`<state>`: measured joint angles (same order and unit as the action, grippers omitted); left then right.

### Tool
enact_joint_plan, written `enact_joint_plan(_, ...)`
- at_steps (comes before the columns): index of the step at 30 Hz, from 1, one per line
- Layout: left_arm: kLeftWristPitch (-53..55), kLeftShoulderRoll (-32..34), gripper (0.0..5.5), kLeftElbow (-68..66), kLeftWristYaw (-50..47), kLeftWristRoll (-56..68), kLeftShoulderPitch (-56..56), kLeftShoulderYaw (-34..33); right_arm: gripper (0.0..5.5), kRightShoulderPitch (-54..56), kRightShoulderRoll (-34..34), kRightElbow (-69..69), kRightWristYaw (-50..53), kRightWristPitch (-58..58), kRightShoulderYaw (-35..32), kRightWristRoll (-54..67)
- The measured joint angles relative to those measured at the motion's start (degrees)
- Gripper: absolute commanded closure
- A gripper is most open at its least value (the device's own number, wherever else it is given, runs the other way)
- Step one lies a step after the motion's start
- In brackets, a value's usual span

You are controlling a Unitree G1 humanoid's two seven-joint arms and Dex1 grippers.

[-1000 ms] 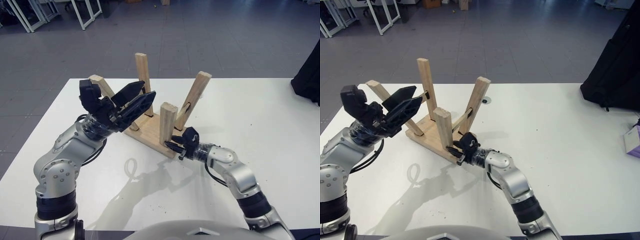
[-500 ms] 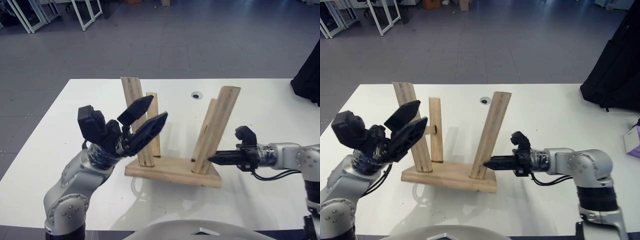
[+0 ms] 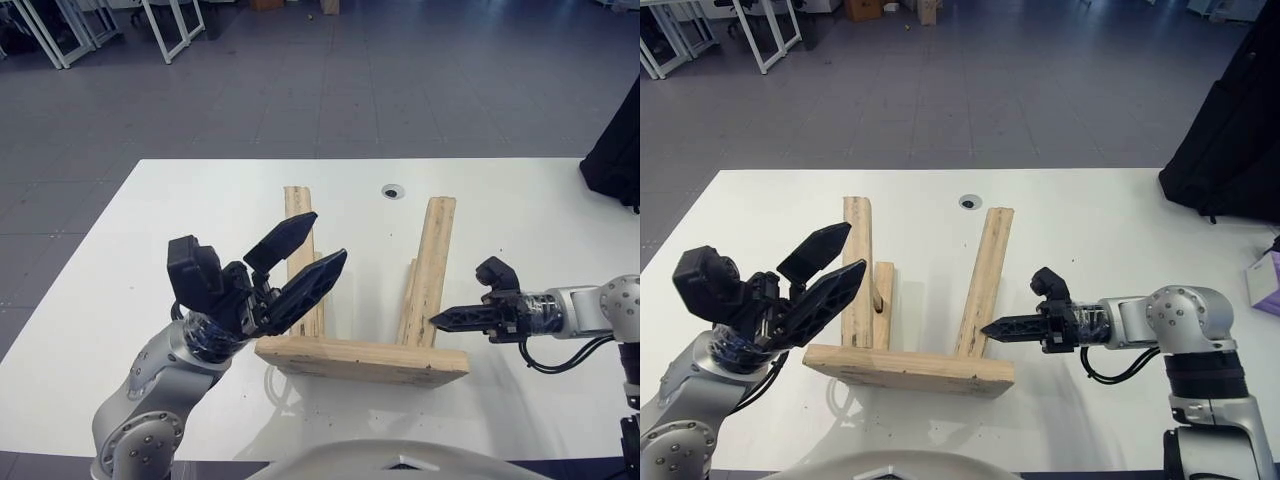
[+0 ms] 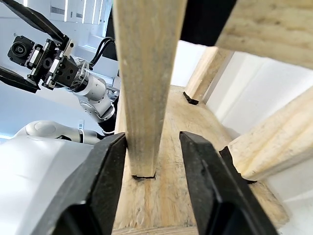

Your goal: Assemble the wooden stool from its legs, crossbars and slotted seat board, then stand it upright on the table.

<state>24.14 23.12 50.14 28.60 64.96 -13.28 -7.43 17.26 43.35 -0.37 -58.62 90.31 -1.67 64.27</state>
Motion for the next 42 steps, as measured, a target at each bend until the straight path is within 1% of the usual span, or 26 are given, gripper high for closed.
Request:
enact_joint_plan(1,0.0,0.32,1.72,-0.3,0.12,-0.01,0.08,0.0,2.88,-0.04,0.15,-0.01,0.42,0.2,-0.24,0.0)
enact_joint_plan(5,-0.16,0.99,1.72,-0.34,0.13,-0.03,0.1,-0.17,2.88,0.26,3.45,0.21,-0.56,-0.18,-0.69,-1.02)
enact_joint_plan(6,-0.23,1.24,1.72,-0.34,0.12,0.03,0.12,-0.41,2.88,0.18,4.42,0.1,-1.78,-3.29,-1.23,-1.96)
enact_joint_plan(8,-0.33,2.57,1.72,-0.34,0.3,0.84,0.05,-2.23,2.88,-0.12,7.16,-1.26,-5.69,-13.82,-2.76,-6.15)
enact_joint_plan(10,-0.32,4.16,1.72,-0.67,2.08,1.21,-0.18,-3.81,2.88,-0.98,8.07,-1.9,-9.08,-22.0,-3.46,-9.58)
enact_joint_plan(13,0.05,8.08,1.72,-3.64,5.51,1.23,-0.74,-7.58,2.88,-7.09,9.82,-5.7,-13.17,-31.44,-4.39,-13.47)
enact_joint_plan(14,0.23,12.18,1.72,-5.45,8.91,-1.73,-2.75,-9.4,2.88,-11.56,10.08,-8.07,-13.56,-37.16,-4.27,-17.23)
enact_joint_plan(17,0.65,21.39,1.72,-10.62,17.51,-13.14,-11.52,-11.44,2.88,-21.54,10.07,-10.42,-12.61,-51.32,-3.82,-27.0)
enact_joint_plan(18,0.88,24.2,1.72,-11.78,21.82,-15.58,-14.92,-13.18,2.88,-26.09,9.31,-11.25,-12.0,-58.99,-3.99,-31.35)
enact_joint_plan(20,1.07,27.73,1.72,-12.88,27.4,-17.28,-17.64,-16.05,2.88,-32.16,8.86,-12.57,-12.25,-68.1,-3.61,-36.8)
enact_joint_plan(21,0.05,29.37,1.72,-14.32,30.29,-18.89,-18.14,-17.16,2.88,-34.99,8.87,-12.64,-12.81,-73.4,-2.2,-40.11)
enact_joint_plan(22,-0.82,30.46,1.72,-15.24,31.94,-21.01,-18.48,-17.25,2.88,-36.32,8.8,-12.61,-12.92,-75.99,-1.16,-41.99)
enact_joint_plan(23,-1.09,31.91,1.72,-16.76,32.73,-24.74,-18.92,-15.51,2.88,-36.82,8.65,-12.63,-12.75,-77.97,-0.27,-43.43)
enact_joint_plan(25,-2.19,32.3,1.72,-18.58,33.37,-30.62,-18.87,-9.0,2.88,-37.32,7.81,-12.71,-11.75,-80.39,1.33,-45.33)
enact_joint_plan(26,-2.6,31.78,1.72,-19.02,33.35,-33.15,-18.36,-4.87,2.88,-37.46,6.75,-12.88,-11.14,-81.48,2.51,-46.37)
enact_joint_plan(28,-4.31,30.29,1.72,-20.27,32.88,-37.54,-16.54,1.16,2.88,-37.56,5.88,-12.95,-10.48,-82.82,3.85,-46.73)
enact_joint_plan(31,-7.31,27.31,1.72,-23.52,30.56,-44.3,-14.45,7.72,2.88,-36.4,4.69,-12.57,-10.06,-83.18,4.98,-46.99)
enact_joint_plan(35,-10.47,22.86,1.72,-27.67,28.48,-47.92,-11.17,12.59,2.88,-34.86,3.2,-12.26,-8.98,-83.6,6.82,-47.33)
enact_joint_plan(38,-11.32,21.11,1.72,-29.62,28.31,-49.1,-9.71,14.58,2.88,-34.45,2.26,-11.58,-8.52,-84.44,7.99,-48.31)
enact_joint_plan(41,-11.99,20.13,1.72,-29.69,28.34,-49.09,-8.91,15.23,2.88,-33.93,1.58,-11.34,-8.27,-85.33,9.65,-48.65)
enact_joint_plan(42,-12.09,20.05,1.9,-29.74,28.34,-49.09,-8.9,15.53,2.85,-33.81,1.44,-11.25,-8.21,-85.4,9.76,-48.73)
